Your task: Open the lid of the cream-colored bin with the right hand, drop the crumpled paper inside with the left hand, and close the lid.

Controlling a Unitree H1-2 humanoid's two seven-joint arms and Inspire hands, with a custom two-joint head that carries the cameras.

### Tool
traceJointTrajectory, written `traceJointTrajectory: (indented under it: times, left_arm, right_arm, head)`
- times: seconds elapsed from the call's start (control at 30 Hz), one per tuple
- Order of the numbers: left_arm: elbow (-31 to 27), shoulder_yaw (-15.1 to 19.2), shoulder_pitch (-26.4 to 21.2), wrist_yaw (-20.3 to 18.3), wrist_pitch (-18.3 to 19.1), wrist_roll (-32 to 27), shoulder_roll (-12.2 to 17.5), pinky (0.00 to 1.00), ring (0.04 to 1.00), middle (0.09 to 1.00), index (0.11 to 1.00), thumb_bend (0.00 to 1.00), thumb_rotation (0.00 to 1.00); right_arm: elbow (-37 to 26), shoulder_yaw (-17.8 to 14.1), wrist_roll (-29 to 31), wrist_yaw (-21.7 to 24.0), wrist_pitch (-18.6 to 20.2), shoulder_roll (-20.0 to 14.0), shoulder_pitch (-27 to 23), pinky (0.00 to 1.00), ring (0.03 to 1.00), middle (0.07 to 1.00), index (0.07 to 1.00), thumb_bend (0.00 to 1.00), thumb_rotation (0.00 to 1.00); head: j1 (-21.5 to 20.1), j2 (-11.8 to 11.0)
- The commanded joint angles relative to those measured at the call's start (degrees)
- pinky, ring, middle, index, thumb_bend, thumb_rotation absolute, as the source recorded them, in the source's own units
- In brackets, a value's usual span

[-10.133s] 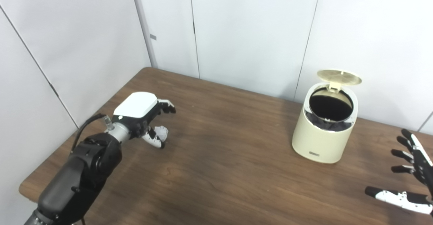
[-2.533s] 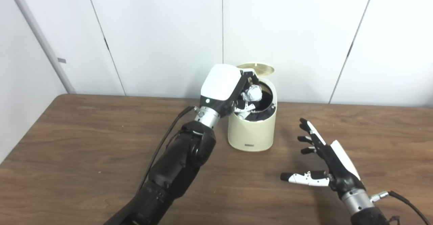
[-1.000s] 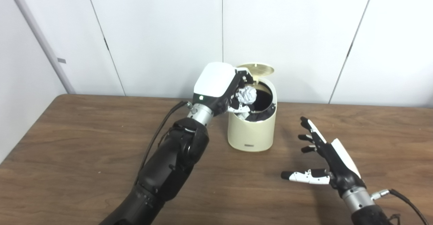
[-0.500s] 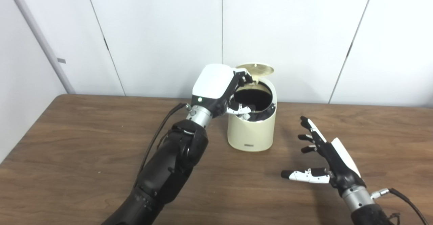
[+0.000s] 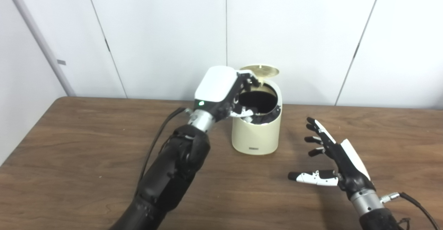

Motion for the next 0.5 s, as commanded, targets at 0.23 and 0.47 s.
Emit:
traceJointTrajectory:
  times: [0.23,0.47]
  left_arm:
    - [-11.04,7.74,12.90,0.42,-3.90,-18.21,-4.32,0.35,0.461,0.487,0.502,0.51,0.00]
    - [-12.89,9.81,21.07,1.98,-6.54,-20.04,-4.86,0.45,0.559,0.612,0.497,0.50,0.05]
  right_arm:
    - [-0.67,-1.95,-0.29,-3.35,-4.22,-0.86,-6.75,0.62,0.762,0.857,0.841,0.67,0.31]
    - [0.99,-1.69,-0.53,-2.07,-3.36,-2.96,-12.59,0.67,0.805,0.877,0.852,0.66,0.31]
  head:
    - [-0.93,-1.26]
    - [-1.28,-2.56]
